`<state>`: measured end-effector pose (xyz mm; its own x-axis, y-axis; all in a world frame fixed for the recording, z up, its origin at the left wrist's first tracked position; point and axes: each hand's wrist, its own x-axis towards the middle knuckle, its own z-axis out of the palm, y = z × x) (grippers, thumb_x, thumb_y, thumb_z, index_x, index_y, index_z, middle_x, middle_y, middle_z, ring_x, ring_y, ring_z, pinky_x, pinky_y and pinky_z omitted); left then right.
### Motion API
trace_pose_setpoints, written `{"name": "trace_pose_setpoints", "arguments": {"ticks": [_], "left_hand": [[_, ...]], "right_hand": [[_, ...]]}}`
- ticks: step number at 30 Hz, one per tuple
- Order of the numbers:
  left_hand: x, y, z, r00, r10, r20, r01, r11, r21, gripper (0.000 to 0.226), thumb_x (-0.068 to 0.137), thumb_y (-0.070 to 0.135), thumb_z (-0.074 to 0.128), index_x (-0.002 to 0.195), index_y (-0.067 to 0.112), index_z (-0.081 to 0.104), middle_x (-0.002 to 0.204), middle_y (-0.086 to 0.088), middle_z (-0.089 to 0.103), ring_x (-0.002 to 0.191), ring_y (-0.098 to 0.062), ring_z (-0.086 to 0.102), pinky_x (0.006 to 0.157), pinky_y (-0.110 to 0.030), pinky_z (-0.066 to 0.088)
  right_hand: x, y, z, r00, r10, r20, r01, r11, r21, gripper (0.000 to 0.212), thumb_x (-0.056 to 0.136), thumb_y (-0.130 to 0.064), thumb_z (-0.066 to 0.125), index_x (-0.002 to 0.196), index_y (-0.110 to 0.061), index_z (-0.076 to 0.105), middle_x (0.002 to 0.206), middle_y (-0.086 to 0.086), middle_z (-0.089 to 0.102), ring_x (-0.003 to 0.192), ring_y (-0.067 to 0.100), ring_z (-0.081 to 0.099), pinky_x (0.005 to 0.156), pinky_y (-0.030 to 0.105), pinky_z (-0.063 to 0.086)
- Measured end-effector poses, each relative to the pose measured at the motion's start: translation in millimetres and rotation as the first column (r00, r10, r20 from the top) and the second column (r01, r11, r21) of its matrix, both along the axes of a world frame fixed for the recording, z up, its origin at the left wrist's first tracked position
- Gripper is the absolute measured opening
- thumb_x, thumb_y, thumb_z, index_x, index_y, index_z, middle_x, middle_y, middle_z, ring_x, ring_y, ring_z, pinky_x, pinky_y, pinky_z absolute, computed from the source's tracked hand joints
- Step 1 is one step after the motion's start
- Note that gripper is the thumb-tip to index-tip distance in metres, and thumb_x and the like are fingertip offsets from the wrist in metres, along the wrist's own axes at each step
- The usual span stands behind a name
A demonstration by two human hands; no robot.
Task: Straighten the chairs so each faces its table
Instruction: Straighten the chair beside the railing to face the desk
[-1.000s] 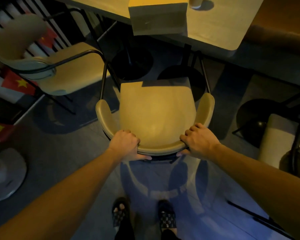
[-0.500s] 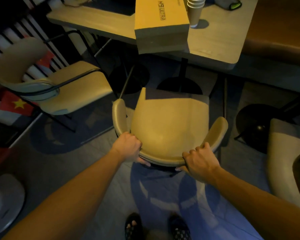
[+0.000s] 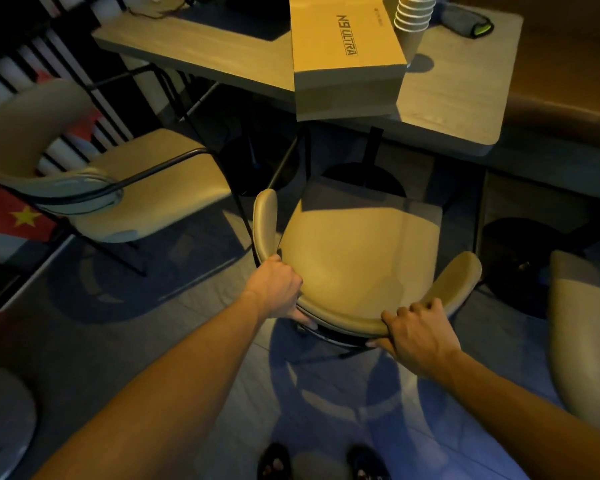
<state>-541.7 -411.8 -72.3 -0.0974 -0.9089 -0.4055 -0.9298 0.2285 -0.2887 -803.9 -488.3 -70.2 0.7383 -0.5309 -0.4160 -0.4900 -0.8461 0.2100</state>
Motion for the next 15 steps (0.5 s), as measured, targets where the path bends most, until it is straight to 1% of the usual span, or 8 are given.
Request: {"name": "trace_pose_setpoints", "arguments": {"ticks": [2, 4, 5, 6, 7, 9, 12, 15], "left_hand": [[0, 1, -1, 0.999, 0.008, -0.041, -0.008, 1.0, -0.007, 0.084, 0.065, 0.098, 0.028, 0.066, 0.017, 0.052, 0.069, 0.0, 0.06, 0.069, -0.019, 0.058, 0.071, -0.037, 0.032], [3, 6, -3, 0.997, 0.045, -0.07, -0.048, 0.998, -0.04, 0.098, 0.065, 0.099, 0.027, 0.097, 0.013, 0.062, 0.098, -0.006, 0.068, 0.095, -0.025, 0.06, 0.086, -0.039, 0.037], [5, 12, -1, 0.997, 0.063, -0.054, -0.066, 0.997, -0.049, 0.111, 0.064, 0.099, 0.024, 0.125, 0.012, 0.056, 0.123, -0.011, 0.063, 0.116, -0.03, 0.053, 0.099, -0.043, 0.034], [8, 19, 5, 0.996, 0.083, -0.035, -0.085, 0.995, -0.061, 0.12, 0.065, 0.099, 0.02, 0.147, 0.014, 0.038, 0.146, -0.015, 0.046, 0.136, -0.035, 0.036, 0.111, -0.048, 0.025], [12, 28, 10, 0.995, 0.101, -0.024, -0.103, 0.991, -0.084, 0.122, 0.066, 0.099, 0.017, 0.156, 0.017, 0.016, 0.16, -0.017, 0.025, 0.146, -0.038, 0.017, 0.117, -0.052, 0.015], [23, 47, 22, 0.987, 0.154, -0.043, -0.158, 0.978, -0.137, 0.121, 0.068, 0.097, 0.016, 0.157, 0.019, -0.006, 0.164, -0.018, -0.001, 0.149, -0.04, -0.005, 0.119, -0.055, 0.003], [43, 72, 44, 0.973, 0.228, -0.042, -0.231, 0.956, -0.179, 0.122, 0.067, 0.098, 0.018, 0.155, 0.02, -0.014, 0.163, -0.018, -0.011, 0.149, -0.039, -0.012, 0.118, -0.057, -0.001], [64, 92, 65, 0.961, 0.273, -0.045, -0.277, 0.939, -0.205, 0.121, 0.068, 0.098, 0.017, 0.155, 0.02, -0.015, 0.163, -0.017, -0.013, 0.149, -0.038, -0.014, 0.118, -0.057, -0.002]], "right_hand": [[0, 0, -2, 1.0, -0.025, -0.007, 0.025, 1.0, 0.005, 0.067, 0.087, -0.08, 0.018, 0.109, -0.025, 0.051, 0.109, 0.002, 0.065, 0.098, 0.024, 0.057, 0.08, 0.043, 0.034], [-1, 1, -2, 0.998, -0.062, 0.005, 0.061, 0.998, 0.018, 0.076, 0.083, -0.084, 0.014, 0.117, -0.026, 0.049, 0.116, 0.002, 0.062, 0.103, 0.024, 0.055, 0.083, 0.043, 0.033], [-1, 1, 0, 0.996, -0.083, 0.022, 0.082, 0.996, 0.022, 0.085, 0.079, -0.088, 0.011, 0.124, -0.025, 0.047, 0.12, 0.003, 0.059, 0.108, 0.025, 0.053, 0.086, 0.045, 0.034], [0, 0, 2, 0.994, -0.097, 0.045, 0.096, 0.995, 0.024, 0.095, 0.075, -0.091, 0.009, 0.131, -0.023, 0.045, 0.126, 0.005, 0.056, 0.114, 0.028, 0.05, 0.09, 0.047, 0.035], [2, 0, 5, 0.992, -0.104, 0.065, 0.102, 0.994, 0.027, 0.105, 0.071, -0.094, 0.009, 0.138, -0.02, 0.042, 0.132, 0.008, 0.053, 0.121, 0.031, 0.046, 0.094, 0.051, 0.036], [12, 1, 14, 0.991, -0.093, 0.092, 0.09, 0.995, 0.035, 0.115, 0.069, -0.097, 0.014, 0.146, -0.014, 0.039, 0.143, 0.017, 0.047, 0.131, 0.04, 0.04, 0.102, 0.06, 0.036], [41, 9, 32, 0.989, -0.065, 0.131, 0.062, 0.998, 0.026, 0.118, 0.07, -0.096, 0.014, 0.15, -0.012, 0.037, 0.15, 0.022, 0.041, 0.137, 0.045, 0.036, 0.105, 0.064, 0.033], [78, 20, 57, 0.987, -0.007, 0.163, 0.005, 1.0, 0.011, 0.119, 0.07, -0.097, 0.016, 0.154, -0.013, 0.025, 0.157, 0.02, 0.03, 0.143, 0.043, 0.025, 0.111, 0.061, 0.026]]}}
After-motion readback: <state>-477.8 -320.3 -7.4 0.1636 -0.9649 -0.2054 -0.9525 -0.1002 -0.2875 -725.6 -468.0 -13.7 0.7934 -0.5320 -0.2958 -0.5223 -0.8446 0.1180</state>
